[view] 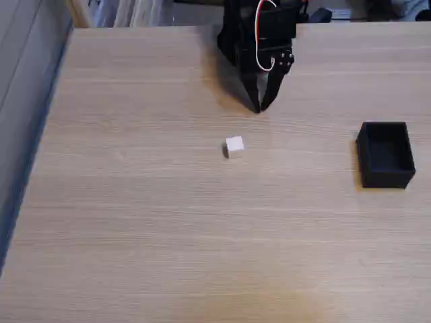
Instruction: Pick a white block and place it in the black box.
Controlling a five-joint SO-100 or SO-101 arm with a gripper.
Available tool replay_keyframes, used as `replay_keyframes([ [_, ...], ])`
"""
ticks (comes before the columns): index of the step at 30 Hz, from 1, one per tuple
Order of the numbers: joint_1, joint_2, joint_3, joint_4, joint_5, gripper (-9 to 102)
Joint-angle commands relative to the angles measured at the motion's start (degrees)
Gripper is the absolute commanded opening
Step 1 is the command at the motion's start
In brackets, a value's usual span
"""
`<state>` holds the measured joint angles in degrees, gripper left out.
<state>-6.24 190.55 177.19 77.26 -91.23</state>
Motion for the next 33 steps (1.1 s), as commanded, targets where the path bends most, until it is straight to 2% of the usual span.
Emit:
replay_keyframes([
  [1, 4.6, 0.4, 0.9, 0.0, -0.8, 0],
  [33, 5.8, 0.4, 0.9, 0.0, -1.0, 0],
])
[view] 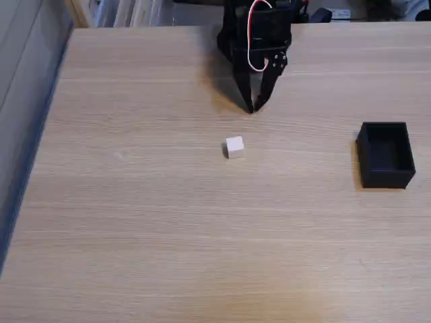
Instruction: Pick a white block and place it in the black box.
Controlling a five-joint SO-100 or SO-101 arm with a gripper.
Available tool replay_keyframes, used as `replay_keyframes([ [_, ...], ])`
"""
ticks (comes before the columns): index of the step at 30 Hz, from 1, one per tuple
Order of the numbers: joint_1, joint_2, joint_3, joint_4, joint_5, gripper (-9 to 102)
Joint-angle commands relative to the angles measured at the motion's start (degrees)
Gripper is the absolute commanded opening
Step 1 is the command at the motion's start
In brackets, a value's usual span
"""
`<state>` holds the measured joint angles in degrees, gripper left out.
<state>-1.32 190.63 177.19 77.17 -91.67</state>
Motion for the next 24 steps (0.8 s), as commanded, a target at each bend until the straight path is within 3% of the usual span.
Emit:
replay_keyframes([
  [1, 1.1, 0.3, 0.9, 0.1, -0.5, 0],
  [24, 3.0, 0.3, 0.8, 0.0, -0.6, 0],
])
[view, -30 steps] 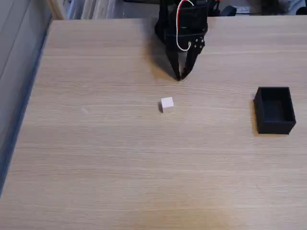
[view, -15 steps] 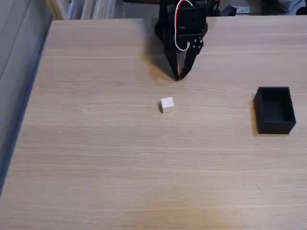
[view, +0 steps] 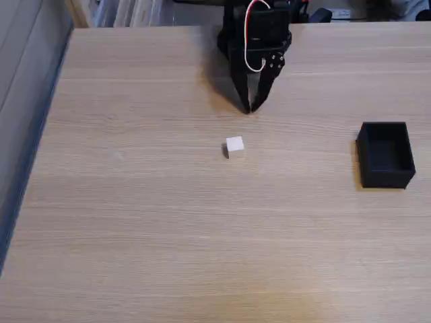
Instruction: Pick a white block and place it in the black box.
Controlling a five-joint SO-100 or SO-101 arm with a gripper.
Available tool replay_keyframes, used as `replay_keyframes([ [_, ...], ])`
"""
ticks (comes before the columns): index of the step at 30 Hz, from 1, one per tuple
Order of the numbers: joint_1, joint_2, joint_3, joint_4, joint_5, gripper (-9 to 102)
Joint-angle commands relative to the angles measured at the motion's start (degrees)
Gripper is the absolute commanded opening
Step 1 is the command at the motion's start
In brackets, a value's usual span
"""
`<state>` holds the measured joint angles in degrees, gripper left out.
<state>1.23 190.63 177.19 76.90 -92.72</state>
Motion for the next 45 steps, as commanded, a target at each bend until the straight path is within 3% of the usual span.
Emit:
replay_keyframes([
  [1, 0.4, 0.3, 0.8, 0.3, 0.4, 0],
  [14, 1.6, -3.7, -4.0, -1.3, -4.1, 1],
  [25, 6.9, -21.1, -18.0, -4.0, -2.5, 18],
  [36, 15.1, -37.4, -20.7, -19.4, -11.3, 36],
  [45, 15.4, -49.0, -24.3, -29.2, -12.1, 36],
])
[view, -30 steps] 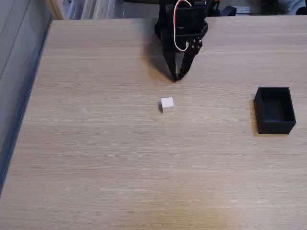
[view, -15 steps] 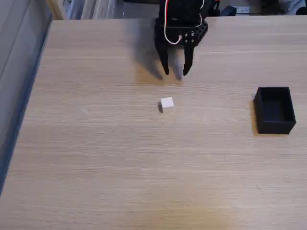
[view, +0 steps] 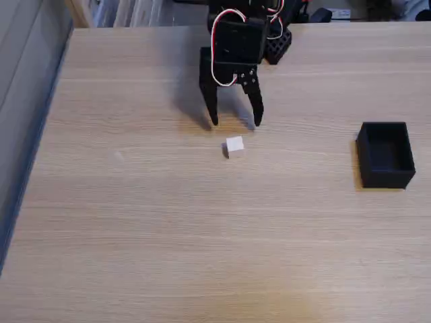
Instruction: Pick a white block and place it in the black box.
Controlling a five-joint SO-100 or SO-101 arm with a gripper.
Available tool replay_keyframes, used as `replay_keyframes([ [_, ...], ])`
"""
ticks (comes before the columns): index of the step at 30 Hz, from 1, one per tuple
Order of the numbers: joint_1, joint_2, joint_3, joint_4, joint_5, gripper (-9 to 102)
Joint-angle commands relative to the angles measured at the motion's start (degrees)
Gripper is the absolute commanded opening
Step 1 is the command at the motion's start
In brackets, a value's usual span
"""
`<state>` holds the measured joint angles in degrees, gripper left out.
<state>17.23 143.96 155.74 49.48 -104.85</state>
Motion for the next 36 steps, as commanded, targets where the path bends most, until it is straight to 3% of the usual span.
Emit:
replay_keyframes([
  [1, -0.8, -3.2, -3.4, -2.2, 0.1, 36],
  [26, -1.6, -25.5, -13.8, -12.6, 1.7, 34],
  [36, -1.8, -27.7, -14.2, -12.7, 1.4, 21],
])
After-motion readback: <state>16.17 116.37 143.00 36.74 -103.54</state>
